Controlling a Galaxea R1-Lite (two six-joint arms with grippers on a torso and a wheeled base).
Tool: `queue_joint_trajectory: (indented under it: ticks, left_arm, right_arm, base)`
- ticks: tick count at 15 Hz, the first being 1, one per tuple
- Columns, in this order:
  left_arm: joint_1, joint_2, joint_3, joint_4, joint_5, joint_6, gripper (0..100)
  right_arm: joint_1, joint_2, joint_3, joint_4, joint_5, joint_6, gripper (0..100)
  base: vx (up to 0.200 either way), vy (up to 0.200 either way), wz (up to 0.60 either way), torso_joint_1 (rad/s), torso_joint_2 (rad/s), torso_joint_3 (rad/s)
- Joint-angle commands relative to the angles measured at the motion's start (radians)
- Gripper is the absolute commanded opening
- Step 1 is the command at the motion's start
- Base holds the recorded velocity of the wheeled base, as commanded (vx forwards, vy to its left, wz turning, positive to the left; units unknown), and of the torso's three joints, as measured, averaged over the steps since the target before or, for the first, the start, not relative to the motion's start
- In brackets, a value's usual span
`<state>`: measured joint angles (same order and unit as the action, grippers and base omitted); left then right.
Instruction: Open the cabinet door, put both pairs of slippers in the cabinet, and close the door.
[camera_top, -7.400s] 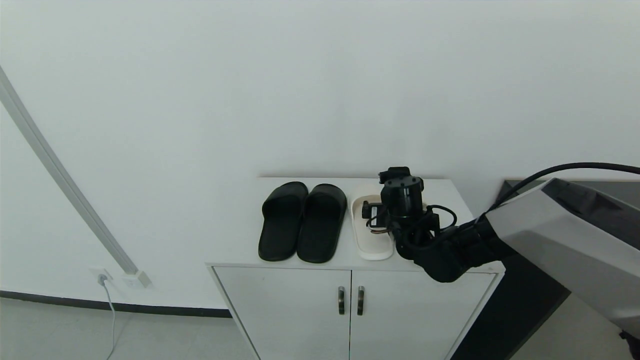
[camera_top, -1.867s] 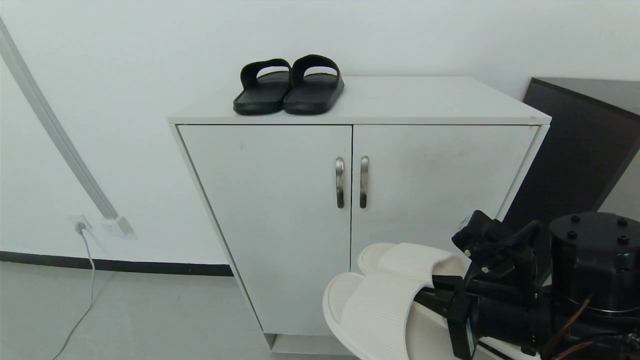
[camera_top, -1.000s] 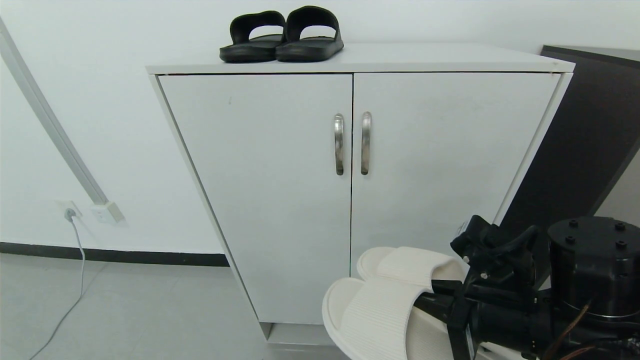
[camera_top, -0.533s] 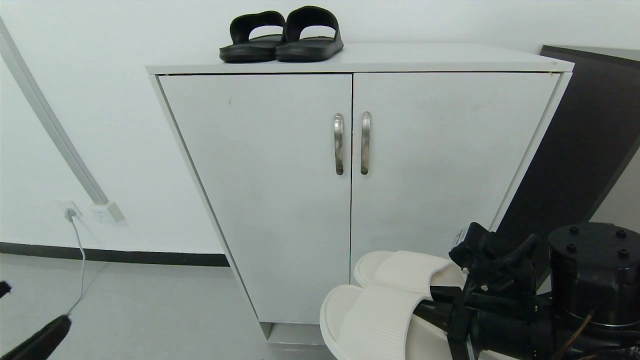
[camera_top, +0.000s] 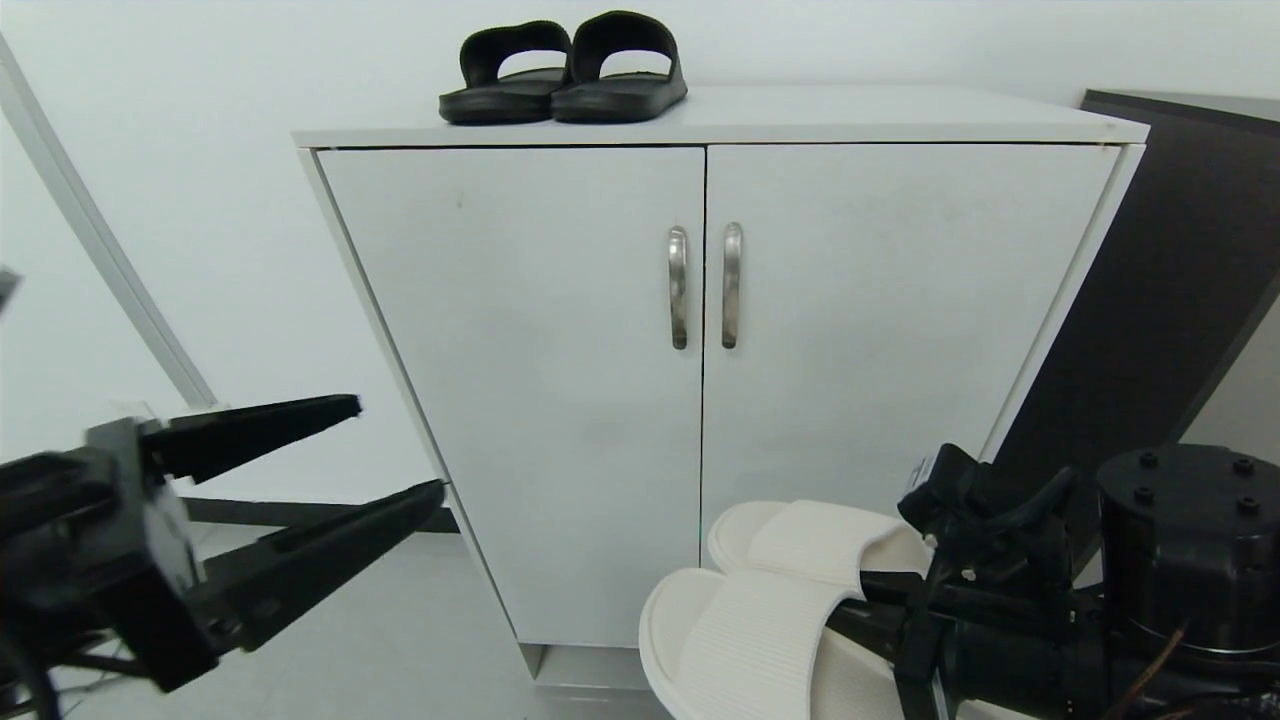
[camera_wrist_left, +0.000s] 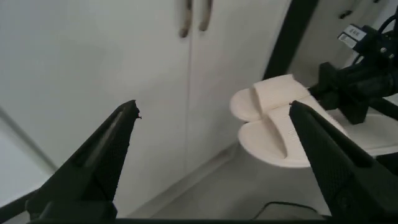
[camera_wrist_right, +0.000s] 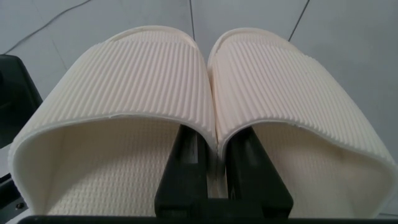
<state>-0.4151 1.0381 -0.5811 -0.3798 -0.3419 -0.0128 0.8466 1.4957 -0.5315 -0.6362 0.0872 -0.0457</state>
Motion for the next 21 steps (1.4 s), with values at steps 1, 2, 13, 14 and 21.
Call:
queue_joint_trajectory:
  ticks: [1, 2, 13, 14, 21]
  left_arm:
    - [-0.122, 0.128, -0.072, -0.044, 0.000, -0.050, 100]
    - [-0.189, 0.169, -0.129, -0.060, 0.000, -0.101, 100]
    - [-0.370, 0.550, -0.434, -0.268, -0.077, -0.345, 100]
    - [-0.367, 0.563, -0.437, -0.274, -0.075, -0.343, 100]
    - [-0.264, 0.596, -0.510, -0.226, -0.072, -0.340, 100]
  right_arm:
    - [0.000, 0.000, 0.001, 0.000, 0.000, 0.000, 0]
    - [0.000, 0.001, 0.001, 0.000, 0.000, -0.002, 0]
    - [0.000, 0.015, -0.002, 0.000, -0.001, -0.005, 0]
    - [0.000, 0.015, -0.004, 0.000, -0.001, -0.005, 0]
    - [0.000, 0.021, 0.001, 0.000, -0.003, -0.005, 0]
  base:
    - [0.000, 0.000, 0.00, 0.000, 0.00, 0.000]
    - [0.000, 0.000, 0.00, 0.000, 0.00, 0.000]
    - [0.000, 0.000, 0.00, 0.000, 0.00, 0.000]
    - [0.000, 0.000, 0.00, 0.000, 0.00, 0.000]
    - [0.000, 0.000, 0.00, 0.000, 0.00, 0.000]
